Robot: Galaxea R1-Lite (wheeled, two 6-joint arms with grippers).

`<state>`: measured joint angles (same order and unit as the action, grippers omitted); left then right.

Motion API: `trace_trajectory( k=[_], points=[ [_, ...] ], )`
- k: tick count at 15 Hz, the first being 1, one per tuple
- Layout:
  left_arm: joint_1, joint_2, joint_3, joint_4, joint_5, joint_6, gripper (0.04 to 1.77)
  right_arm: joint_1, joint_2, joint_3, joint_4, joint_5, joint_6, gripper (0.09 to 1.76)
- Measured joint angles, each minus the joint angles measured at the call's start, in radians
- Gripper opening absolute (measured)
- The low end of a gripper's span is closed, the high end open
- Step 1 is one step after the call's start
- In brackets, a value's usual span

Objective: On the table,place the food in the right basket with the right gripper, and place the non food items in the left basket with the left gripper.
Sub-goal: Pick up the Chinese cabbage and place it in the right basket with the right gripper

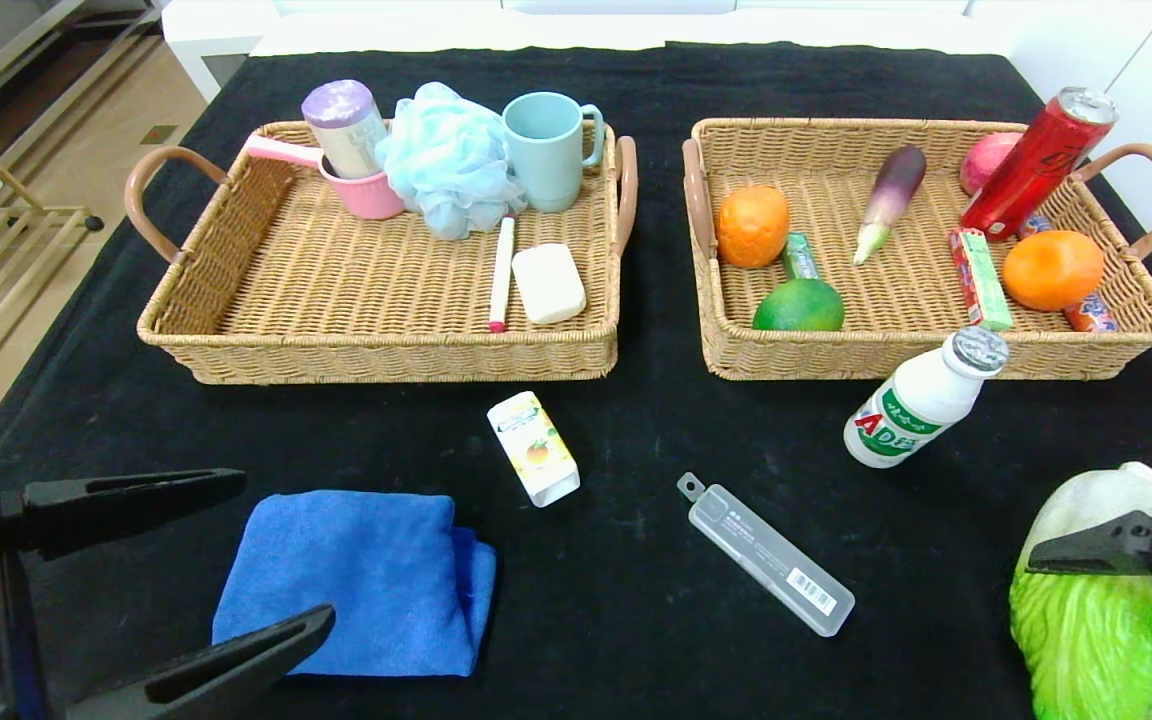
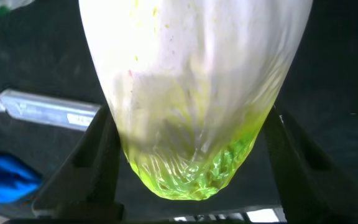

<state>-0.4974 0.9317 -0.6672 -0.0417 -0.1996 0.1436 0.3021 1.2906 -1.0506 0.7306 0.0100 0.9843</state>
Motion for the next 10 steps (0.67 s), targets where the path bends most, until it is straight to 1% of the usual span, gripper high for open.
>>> trace_trajectory(
  k=[3,6,8,10],
  points=[
    [0.000,0.000,0.001,0.001,0.000,0.000,1.72,0.001,-0.050,-0.020,0.016,0.000,-0.082,1.40],
    [0.000,0.000,0.001,0.001,0.000,0.000,1.72,0.001,-0.108,-0.031,0.016,-0.004,-0.194,1.40],
    [0.000,0.000,0.001,0.001,0.000,0.000,1.72,-0.001,-0.135,-0.053,0.016,-0.065,-0.273,1.40],
    [0.000,-0.001,0.001,0.001,0.000,0.000,1.72,-0.010,-0.146,-0.107,0.014,-0.100,-0.359,1.40]
  ],
)
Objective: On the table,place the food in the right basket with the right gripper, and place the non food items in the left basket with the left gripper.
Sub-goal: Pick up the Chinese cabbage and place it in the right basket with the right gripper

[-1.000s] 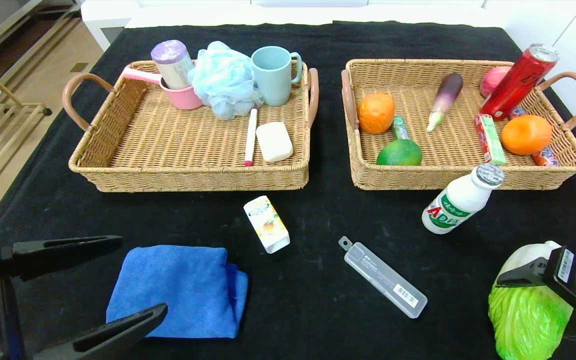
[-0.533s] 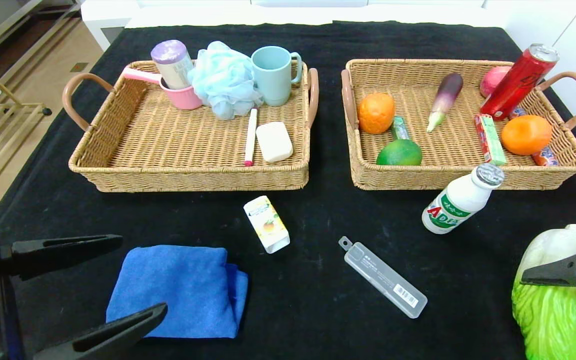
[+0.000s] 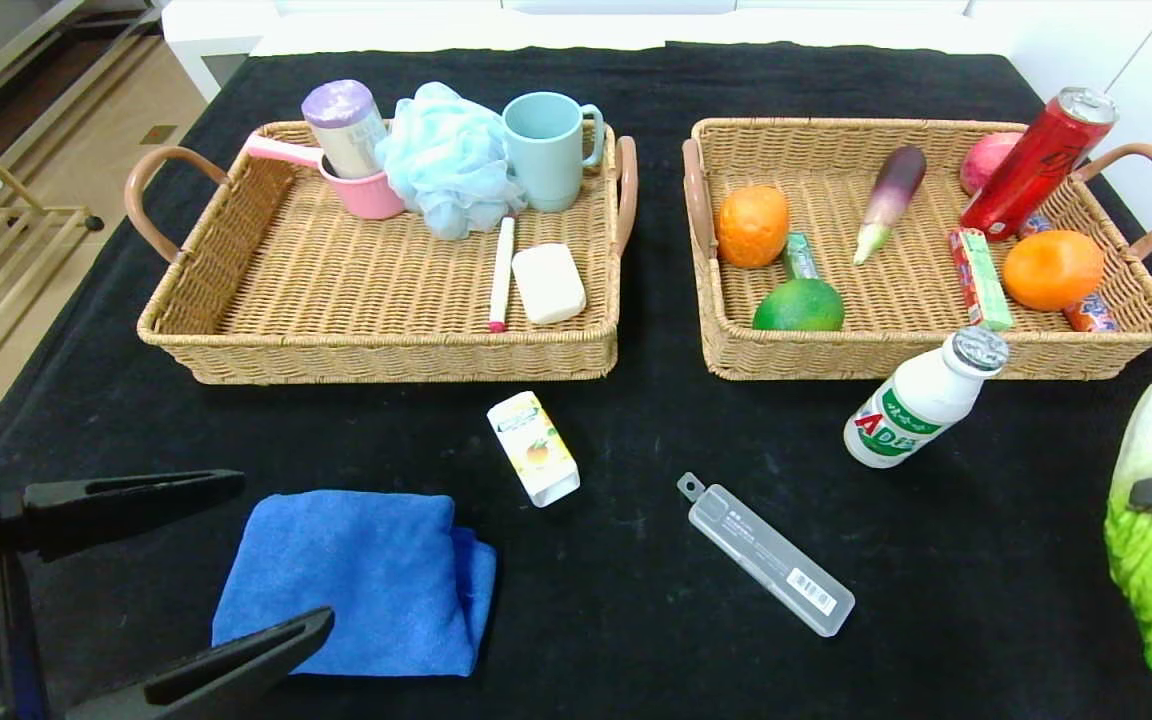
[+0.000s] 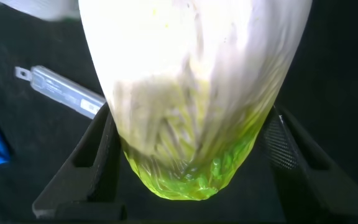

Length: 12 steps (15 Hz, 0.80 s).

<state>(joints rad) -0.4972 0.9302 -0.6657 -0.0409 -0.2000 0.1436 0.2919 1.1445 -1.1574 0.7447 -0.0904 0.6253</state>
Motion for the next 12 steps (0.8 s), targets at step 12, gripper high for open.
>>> trace_trajectory(
  k=[12],
  points=[
    [0.000,0.000,0.000,0.000,0.000,0.000,1.72,-0.133,0.132,-0.147,-0.329,-0.004,-0.431,1.40]
  ],
)
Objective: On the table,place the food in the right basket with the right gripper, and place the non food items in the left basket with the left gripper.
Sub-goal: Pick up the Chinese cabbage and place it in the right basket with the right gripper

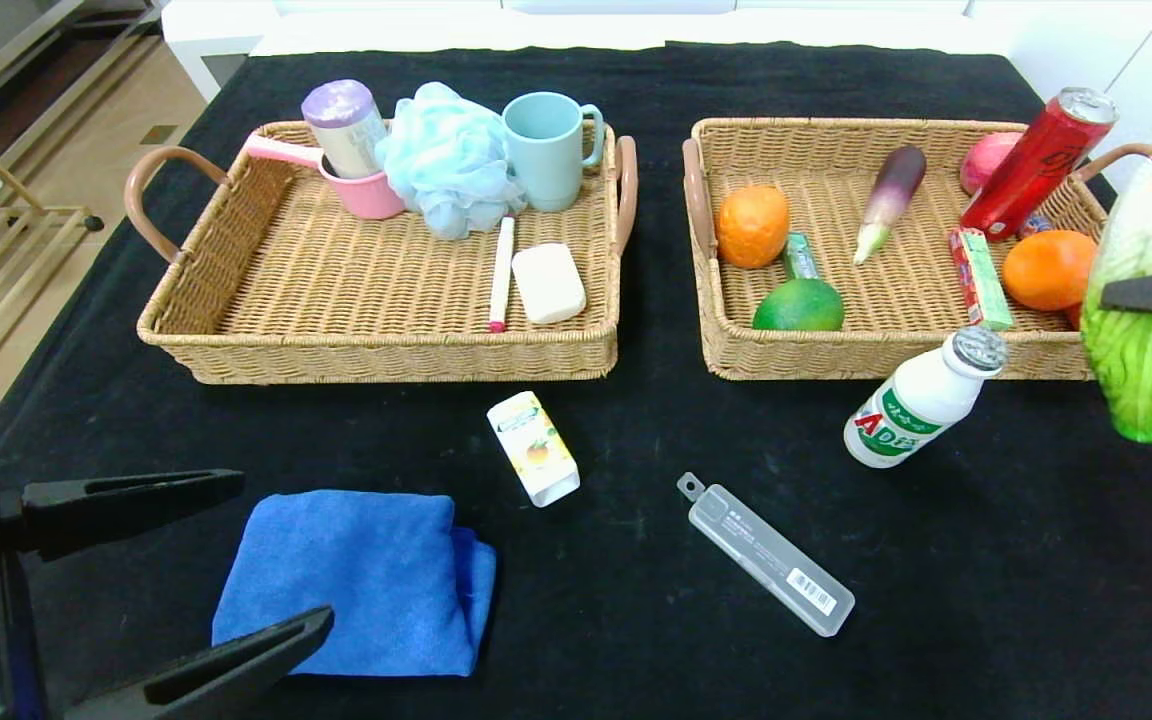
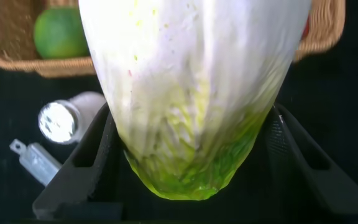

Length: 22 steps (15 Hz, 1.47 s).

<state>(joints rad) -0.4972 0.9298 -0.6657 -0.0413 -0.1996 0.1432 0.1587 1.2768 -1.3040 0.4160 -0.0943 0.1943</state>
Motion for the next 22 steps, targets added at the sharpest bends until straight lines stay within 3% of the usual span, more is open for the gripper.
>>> trace_trajectory(
  k=[9,16,22],
  points=[
    [-0.001,0.002,0.000,0.002,0.000,0.001,1.72,0.002,0.133,-0.015,-0.365,0.003,-0.077,1.38],
    [-0.003,0.000,0.009,0.001,0.000,0.021,1.72,0.018,0.254,-0.092,-0.484,0.003,-0.075,1.38],
    [-0.003,-0.001,0.012,0.000,0.000,0.030,1.72,0.019,0.316,-0.103,-0.501,-0.004,-0.077,1.38]
  ],
)
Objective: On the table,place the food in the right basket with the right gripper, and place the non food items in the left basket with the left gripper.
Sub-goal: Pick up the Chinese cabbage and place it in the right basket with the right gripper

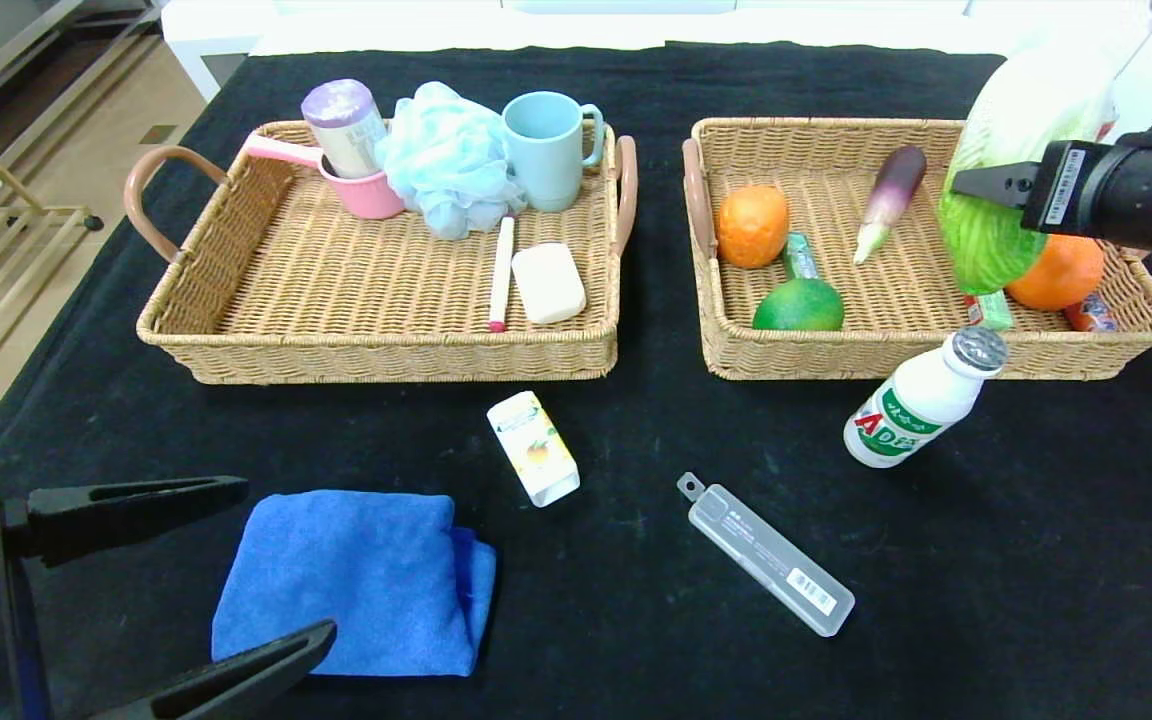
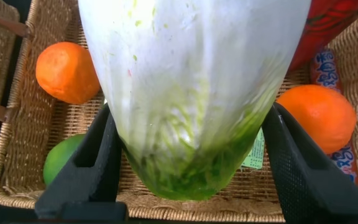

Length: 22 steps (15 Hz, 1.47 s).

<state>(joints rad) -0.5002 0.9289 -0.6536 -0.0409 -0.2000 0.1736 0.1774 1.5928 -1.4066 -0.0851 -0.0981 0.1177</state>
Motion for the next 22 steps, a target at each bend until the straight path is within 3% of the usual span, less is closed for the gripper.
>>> trace_trajectory(
  k=[8,13,22],
  points=[
    [0.000,-0.002,0.000,-0.003,0.000,0.000,1.72,-0.013,0.040,-0.010,-0.021,0.001,-0.005,1.38],
    [0.000,-0.003,0.000,-0.001,0.000,0.000,1.72,-0.016,0.043,-0.010,-0.021,0.000,-0.010,1.58],
    [0.000,0.000,0.003,0.000,0.000,0.001,1.72,-0.015,0.041,-0.008,-0.020,0.001,-0.011,1.67]
  ],
)
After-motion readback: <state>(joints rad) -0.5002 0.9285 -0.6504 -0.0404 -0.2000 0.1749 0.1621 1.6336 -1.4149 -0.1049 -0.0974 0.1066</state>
